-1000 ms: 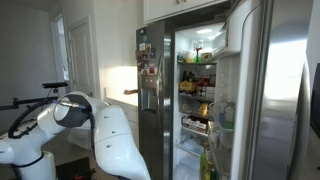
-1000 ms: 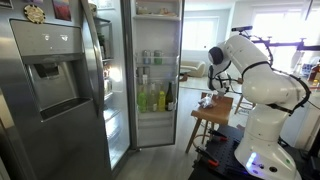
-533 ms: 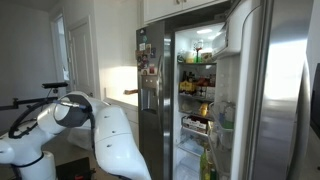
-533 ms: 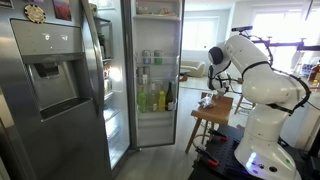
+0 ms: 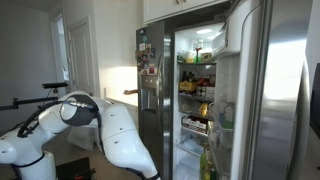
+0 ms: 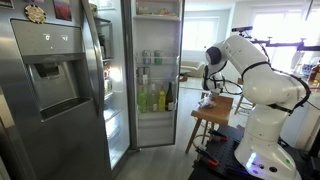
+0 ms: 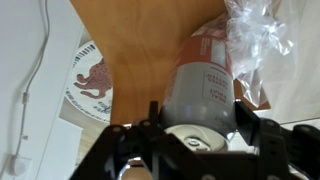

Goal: Pick up the can from the stool and put it in the fridge

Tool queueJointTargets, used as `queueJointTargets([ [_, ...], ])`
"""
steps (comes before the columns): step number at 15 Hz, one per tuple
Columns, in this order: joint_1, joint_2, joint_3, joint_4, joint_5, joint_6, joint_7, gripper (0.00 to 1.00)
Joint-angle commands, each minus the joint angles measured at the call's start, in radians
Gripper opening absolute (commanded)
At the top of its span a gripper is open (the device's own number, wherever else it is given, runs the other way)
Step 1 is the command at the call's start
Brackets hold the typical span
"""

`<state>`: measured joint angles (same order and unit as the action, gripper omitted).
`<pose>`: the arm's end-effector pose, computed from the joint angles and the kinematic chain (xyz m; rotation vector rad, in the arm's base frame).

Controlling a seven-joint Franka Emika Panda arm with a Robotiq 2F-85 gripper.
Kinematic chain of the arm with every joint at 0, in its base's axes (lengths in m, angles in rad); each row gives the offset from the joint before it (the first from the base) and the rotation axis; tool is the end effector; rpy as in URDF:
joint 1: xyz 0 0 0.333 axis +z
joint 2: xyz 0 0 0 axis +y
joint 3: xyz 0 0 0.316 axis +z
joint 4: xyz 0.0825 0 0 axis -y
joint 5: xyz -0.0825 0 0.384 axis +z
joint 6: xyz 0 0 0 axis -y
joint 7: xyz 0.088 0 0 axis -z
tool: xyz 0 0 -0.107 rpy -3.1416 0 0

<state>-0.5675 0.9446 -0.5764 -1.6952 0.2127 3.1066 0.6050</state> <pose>0.3450 -0.6209 0.1830 1.7880 -1.8690 0.6965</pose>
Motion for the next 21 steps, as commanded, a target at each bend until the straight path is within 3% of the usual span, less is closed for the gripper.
queueJointTargets([
  [1,0.051,-0.132,0.047,-0.083,0.036,-0.001,-0.108,0.49],
  [5,0.106,-0.243,0.067,-0.159,0.036,-0.009,-0.184,0.49],
  [14,0.209,-0.527,0.034,-0.407,-0.026,-0.034,-0.338,0.49],
  [21,0.320,-0.721,-0.030,-0.518,-0.151,-0.052,-0.375,0.49],
])
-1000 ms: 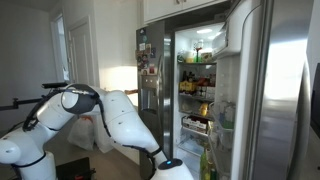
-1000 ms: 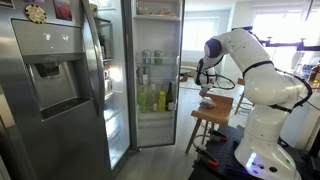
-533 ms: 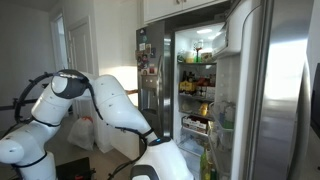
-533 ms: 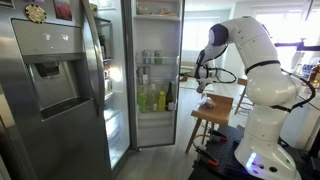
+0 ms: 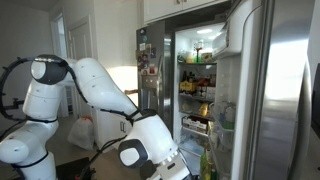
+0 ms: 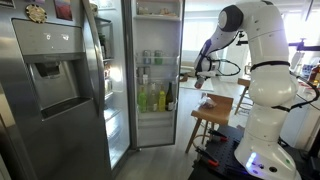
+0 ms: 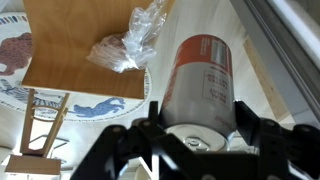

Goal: Pick up the can from the stool and put it in the fridge

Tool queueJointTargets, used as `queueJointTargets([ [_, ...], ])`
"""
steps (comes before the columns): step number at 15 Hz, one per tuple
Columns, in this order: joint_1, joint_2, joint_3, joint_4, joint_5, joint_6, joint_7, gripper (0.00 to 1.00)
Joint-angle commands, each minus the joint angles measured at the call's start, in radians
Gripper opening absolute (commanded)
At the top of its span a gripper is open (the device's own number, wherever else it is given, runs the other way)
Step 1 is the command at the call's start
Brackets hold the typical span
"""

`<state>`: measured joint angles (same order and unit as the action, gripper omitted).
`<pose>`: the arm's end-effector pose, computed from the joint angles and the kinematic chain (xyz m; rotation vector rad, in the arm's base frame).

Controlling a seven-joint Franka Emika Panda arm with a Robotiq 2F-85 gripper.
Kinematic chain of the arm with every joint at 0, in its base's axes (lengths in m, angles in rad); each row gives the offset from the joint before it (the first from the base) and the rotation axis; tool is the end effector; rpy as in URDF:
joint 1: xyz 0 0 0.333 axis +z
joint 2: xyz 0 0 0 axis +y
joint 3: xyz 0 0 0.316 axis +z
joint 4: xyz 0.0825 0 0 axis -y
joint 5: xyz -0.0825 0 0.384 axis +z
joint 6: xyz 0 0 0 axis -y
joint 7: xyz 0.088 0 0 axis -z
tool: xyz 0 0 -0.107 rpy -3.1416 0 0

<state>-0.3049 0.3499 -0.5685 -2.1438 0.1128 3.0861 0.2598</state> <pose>0.4026 -0.4667 0.3386 2.2680 -1.4757 0.8201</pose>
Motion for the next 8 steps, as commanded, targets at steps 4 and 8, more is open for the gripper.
queueJointTargets([
  [4,0.103,-0.229,-0.058,-0.110,-0.133,-0.046,-0.034,0.49],
  [8,0.133,-0.317,-0.057,-0.130,-0.214,-0.056,-0.017,0.49],
])
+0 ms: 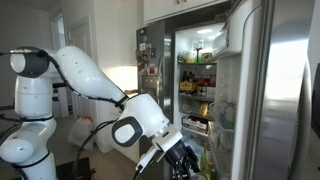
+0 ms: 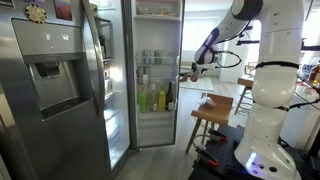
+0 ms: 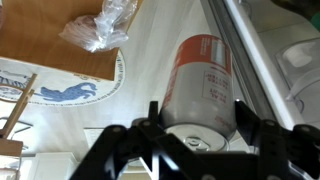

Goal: Pick up the can from the stool and put it in the fridge

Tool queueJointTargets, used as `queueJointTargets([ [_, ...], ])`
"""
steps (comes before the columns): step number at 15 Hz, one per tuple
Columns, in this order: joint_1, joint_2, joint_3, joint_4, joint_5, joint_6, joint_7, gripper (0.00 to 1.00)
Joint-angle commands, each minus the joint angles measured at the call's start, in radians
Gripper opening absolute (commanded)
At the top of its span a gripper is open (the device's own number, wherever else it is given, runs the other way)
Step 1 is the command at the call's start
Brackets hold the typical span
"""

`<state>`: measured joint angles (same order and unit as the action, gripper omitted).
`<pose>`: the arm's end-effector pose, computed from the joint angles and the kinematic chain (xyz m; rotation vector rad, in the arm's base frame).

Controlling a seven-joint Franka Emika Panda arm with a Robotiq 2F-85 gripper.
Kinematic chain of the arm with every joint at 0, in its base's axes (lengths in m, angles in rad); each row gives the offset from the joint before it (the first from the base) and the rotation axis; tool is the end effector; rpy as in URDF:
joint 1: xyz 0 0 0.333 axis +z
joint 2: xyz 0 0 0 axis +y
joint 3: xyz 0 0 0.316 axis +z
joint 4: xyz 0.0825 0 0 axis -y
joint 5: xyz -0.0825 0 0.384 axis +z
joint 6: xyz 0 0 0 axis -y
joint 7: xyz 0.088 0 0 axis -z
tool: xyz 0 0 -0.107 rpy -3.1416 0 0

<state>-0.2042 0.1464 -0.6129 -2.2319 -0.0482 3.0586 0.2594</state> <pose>0.4106 -0.4194 0.4002 2.3784 -1.2899 0.9181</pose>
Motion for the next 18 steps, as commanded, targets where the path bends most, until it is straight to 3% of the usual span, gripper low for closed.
queueJointTargets([
  [1,0.036,-0.139,-0.006,-0.048,-0.069,-0.032,-0.016,0.49],
  [10,0.089,-0.303,0.082,-0.030,-0.127,-0.060,0.024,0.49],
  [18,0.105,-0.310,0.176,0.049,-0.103,-0.041,0.079,0.49],
])
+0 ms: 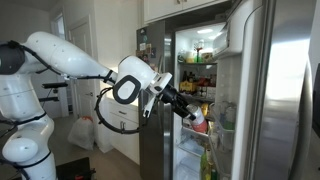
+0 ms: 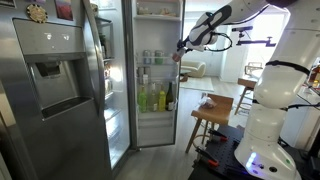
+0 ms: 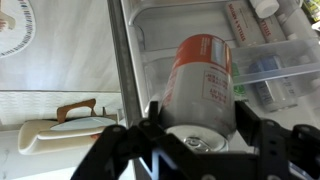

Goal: Pick up the can from the stool and put it in the fridge

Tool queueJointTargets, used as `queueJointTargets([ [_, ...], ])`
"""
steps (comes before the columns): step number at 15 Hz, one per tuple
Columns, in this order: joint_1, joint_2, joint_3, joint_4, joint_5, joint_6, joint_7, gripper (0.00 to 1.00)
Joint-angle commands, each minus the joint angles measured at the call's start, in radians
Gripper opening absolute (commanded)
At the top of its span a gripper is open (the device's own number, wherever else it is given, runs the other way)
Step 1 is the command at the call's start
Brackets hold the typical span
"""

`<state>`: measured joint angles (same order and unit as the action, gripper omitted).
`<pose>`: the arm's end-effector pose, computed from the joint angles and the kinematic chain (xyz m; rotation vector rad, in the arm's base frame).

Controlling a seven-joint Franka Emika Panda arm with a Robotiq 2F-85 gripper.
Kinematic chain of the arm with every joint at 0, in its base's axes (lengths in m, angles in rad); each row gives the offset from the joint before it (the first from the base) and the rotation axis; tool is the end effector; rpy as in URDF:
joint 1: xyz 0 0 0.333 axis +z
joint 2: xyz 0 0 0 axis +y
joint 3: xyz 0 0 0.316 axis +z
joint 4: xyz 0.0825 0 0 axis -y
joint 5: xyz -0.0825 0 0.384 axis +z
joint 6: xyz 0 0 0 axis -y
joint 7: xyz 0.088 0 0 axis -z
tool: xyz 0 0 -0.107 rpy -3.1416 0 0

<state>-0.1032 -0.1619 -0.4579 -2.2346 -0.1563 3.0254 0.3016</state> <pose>0.4638 -0.2922 0.5460 2.5008 -0.9808 1.3455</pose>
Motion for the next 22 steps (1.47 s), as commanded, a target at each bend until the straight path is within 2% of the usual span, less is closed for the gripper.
queueJointTargets([
  [1,0.003,0.006,0.029,0.066,0.003,-0.004,0.046,0.49],
  [7,0.000,0.061,0.057,0.205,-0.007,-0.072,0.097,0.49],
  [18,0.015,0.160,0.064,0.482,-0.004,-0.393,0.075,0.49],
  [19,0.013,0.138,0.060,0.408,-0.001,-0.338,0.060,0.74],
  [22,0.016,0.151,0.060,0.439,-0.001,-0.370,0.060,0.74],
])
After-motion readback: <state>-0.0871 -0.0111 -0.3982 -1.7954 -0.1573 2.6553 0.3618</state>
